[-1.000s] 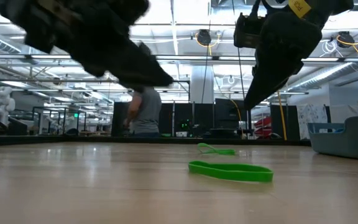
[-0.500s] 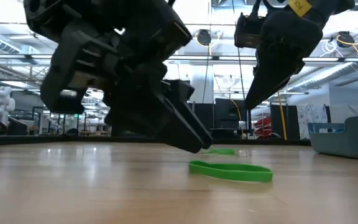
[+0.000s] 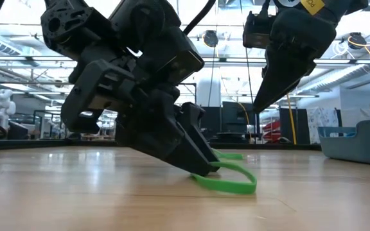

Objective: Sort rubber bands into baskets
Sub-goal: Put the green rubber band into the green bin

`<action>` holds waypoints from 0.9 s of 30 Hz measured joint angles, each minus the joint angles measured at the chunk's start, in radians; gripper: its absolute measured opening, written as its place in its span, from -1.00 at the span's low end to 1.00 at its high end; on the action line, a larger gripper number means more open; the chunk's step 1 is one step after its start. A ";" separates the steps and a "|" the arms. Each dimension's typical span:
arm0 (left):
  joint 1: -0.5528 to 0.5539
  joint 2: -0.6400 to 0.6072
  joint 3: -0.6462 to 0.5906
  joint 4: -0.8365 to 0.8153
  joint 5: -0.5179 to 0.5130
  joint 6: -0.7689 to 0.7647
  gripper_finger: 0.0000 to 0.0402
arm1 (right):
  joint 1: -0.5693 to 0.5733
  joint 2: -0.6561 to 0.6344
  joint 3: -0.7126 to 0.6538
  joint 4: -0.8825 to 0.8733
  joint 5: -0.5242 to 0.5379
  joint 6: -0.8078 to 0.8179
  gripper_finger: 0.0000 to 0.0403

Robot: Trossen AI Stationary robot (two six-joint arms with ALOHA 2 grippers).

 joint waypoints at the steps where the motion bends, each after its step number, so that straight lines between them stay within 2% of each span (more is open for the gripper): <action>1: 0.000 -0.002 0.000 -0.001 0.001 0.003 -0.35 | 0.000 0.000 0.000 0.000 0.000 0.000 -0.07; 4: -0.001 -0.003 0.000 -0.003 0.005 0.005 -0.55 | 0.000 0.000 0.000 0.001 0.000 0.000 -0.07; 7: -0.002 -0.003 0.000 -0.004 0.015 0.003 -0.86 | 0.000 0.000 0.000 0.001 0.000 0.000 -0.07; 9: -0.003 -0.003 -0.001 -0.005 0.026 -0.010 -0.95 | 0.000 0.000 0.000 0.001 0.000 0.000 -0.07; 13: -0.011 -0.047 -0.007 -0.050 0.062 -0.031 -0.97 | 0.000 0.000 0.000 0.001 0.000 0.000 -0.07; 18: -0.056 -0.195 -0.003 -0.099 0.066 -0.030 -0.98 | 0.000 0.000 0.000 0.000 0.000 0.000 -0.07; 23: -0.139 -0.355 -0.006 -0.300 0.038 -0.065 -0.99 | 0.000 0.000 0.000 -0.001 0.000 0.005 -0.07; 27: -0.232 -0.475 -0.004 -0.515 -0.044 -0.187 -0.99 | 0.008 0.000 0.000 -0.001 0.000 0.018 -0.07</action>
